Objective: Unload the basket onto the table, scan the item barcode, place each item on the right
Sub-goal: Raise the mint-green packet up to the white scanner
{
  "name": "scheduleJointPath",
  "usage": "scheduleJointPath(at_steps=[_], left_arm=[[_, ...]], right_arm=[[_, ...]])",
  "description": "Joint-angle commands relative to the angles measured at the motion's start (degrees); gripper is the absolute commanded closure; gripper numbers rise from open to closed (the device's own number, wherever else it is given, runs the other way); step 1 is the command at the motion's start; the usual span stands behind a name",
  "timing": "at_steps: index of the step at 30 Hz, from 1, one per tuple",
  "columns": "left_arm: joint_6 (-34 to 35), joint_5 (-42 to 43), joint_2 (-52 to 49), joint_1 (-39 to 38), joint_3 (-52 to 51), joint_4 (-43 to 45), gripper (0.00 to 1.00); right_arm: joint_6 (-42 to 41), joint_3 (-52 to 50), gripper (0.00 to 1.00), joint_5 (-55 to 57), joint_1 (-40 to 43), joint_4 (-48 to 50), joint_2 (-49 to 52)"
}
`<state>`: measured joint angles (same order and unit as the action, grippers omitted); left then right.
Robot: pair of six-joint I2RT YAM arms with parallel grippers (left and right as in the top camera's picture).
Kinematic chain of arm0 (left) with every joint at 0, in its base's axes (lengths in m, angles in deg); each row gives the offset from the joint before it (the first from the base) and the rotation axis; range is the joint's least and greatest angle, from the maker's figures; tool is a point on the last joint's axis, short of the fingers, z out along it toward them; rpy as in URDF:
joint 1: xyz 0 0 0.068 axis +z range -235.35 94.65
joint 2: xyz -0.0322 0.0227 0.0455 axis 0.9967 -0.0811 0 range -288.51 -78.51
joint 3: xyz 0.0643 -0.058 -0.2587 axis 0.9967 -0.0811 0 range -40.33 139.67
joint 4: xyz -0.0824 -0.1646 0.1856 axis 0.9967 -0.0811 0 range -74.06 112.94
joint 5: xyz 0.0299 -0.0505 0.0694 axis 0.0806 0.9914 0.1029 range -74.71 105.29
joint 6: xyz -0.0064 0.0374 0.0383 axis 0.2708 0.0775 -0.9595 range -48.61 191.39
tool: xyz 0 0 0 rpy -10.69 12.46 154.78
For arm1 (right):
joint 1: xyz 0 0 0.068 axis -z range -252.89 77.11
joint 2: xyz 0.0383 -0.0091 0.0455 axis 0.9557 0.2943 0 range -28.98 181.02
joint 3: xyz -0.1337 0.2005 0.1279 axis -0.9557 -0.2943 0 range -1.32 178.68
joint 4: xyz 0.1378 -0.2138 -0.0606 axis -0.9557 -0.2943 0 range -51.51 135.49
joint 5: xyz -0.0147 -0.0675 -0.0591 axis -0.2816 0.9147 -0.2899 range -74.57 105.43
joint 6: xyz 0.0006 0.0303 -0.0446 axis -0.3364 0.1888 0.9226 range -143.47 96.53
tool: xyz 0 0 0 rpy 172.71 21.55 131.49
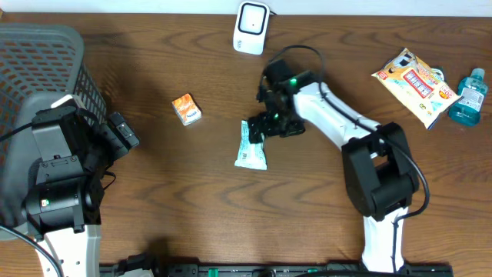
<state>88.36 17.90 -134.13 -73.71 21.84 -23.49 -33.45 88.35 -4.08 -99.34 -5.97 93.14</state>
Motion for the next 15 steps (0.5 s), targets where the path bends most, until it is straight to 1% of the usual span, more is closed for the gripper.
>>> scheduleJointPath(at_steps=[1, 3, 6, 10, 13, 15], left_arm=[[0.5, -0.7, -0.1, 0.3, 0.3, 0.0, 0.02], [0.5, -0.7, -0.1, 0.3, 0.3, 0.0, 0.02], [0.5, -0.7, -0.1, 0.3, 0.3, 0.0, 0.02], [0.5, -0.7, -0.1, 0.3, 0.3, 0.0, 0.02], [0.5, -0.7, -0.1, 0.3, 0.3, 0.0, 0.02], [0.5, -0.7, -0.1, 0.3, 0.3, 0.0, 0.02]], right_arm=[[0.4, -3.1, 0.04, -9.4, 1.2, 3.5, 0.3], [0.4, -5.2, 0.04, -11.8, 1.3, 7.2, 0.3], [0.0, -6.8, 0.04, -12.2, 1.2, 10.0, 0.3], [-2.8, -8.3, 0.07, -12.1, 0.6, 13.0, 0.3], [-5.1, -9.6, 0.12, -10.2, 0.2, 14.6, 0.3], [-6.3, -10.3, 0.21, -6.2, 0.0, 14.6, 0.3]])
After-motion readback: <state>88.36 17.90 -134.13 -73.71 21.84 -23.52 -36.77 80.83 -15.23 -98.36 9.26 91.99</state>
